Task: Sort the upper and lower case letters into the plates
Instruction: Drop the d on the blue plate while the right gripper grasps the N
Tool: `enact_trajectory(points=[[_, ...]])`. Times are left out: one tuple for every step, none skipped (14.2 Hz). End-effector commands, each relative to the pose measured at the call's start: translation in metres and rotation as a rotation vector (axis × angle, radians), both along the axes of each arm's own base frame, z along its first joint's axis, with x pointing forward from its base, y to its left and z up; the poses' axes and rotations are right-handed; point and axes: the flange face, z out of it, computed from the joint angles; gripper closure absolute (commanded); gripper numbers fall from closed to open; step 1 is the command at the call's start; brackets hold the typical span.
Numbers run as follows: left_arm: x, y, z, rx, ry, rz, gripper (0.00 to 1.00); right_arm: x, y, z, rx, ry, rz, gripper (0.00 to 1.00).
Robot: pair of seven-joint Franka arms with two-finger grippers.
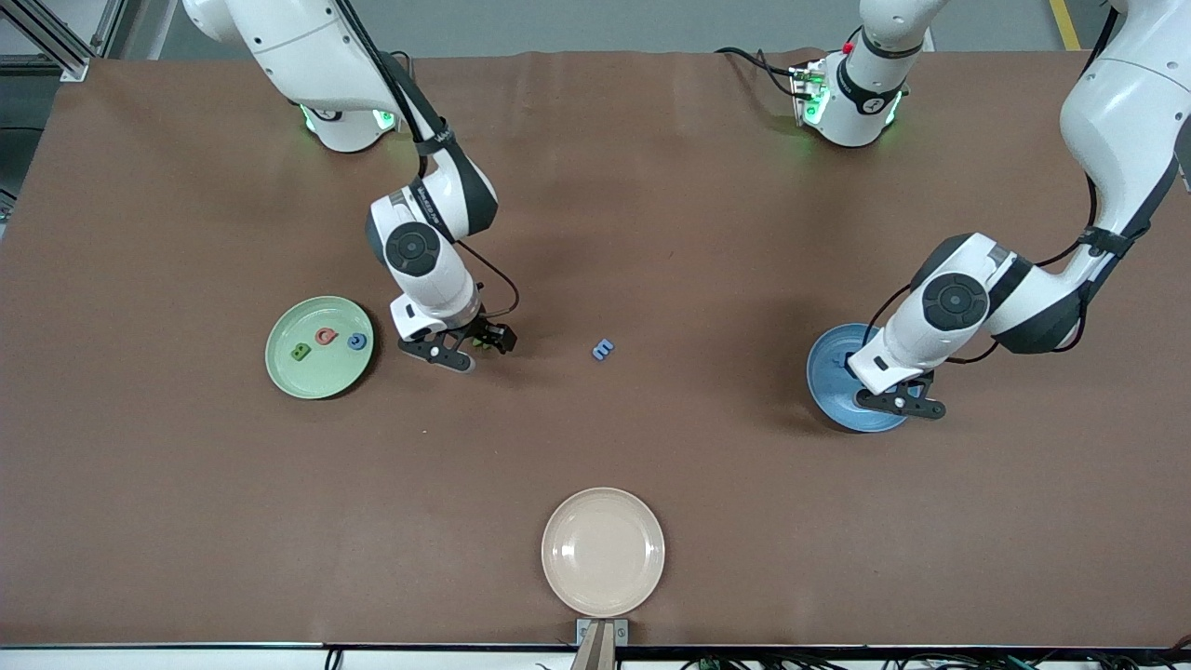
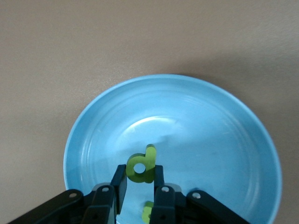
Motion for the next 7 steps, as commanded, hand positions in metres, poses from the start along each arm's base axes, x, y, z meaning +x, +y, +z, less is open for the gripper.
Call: enact_trajectory(points=[[0.0012,-0.0034,-0.0044,0.003,-0.009,-0.027,0.94,-0.0024,0.0004,-0.0009,-0.007,-0.012,0.018,0.00],[0.0009,-0.0027,-0.0056,0.003,-0.005,-0.025,0.91,-0.0045,0.0012,-0.0022,-0.009,-0.008,0.024,0.00],[0.0006,-0.0010,-0.0086,0.003,-0.002,-0.023,0.87,-0.0067,0.0030,-0.0030,-0.011,-0.004,0.035,0.00],[0.0006,-0.0020,-0.0099,-0.001,0.001,-0.023,0.73,-0.0070,0.0029,-0.0027,-0.011,-0.004,0.035,0.02],[0.0010,-0.0042,-0.0088,0.001,-0.002,-0.031,0.35,-0.0093,0.0012,-0.0060,-0.015,0.001,0.035,0.05],[0.0034,-0.0039,-0.0064,0.002,-0.008,-0.029,0.00,-0.0108,0.0002,-0.0077,-0.017,0.005,0.035,0.11],[0.0033,-0.0109,-0.0033,0.004,-0.013,-0.027,0.00,-0.0123,-0.0007,-0.0086,-0.019,0.009,0.035,0.19]])
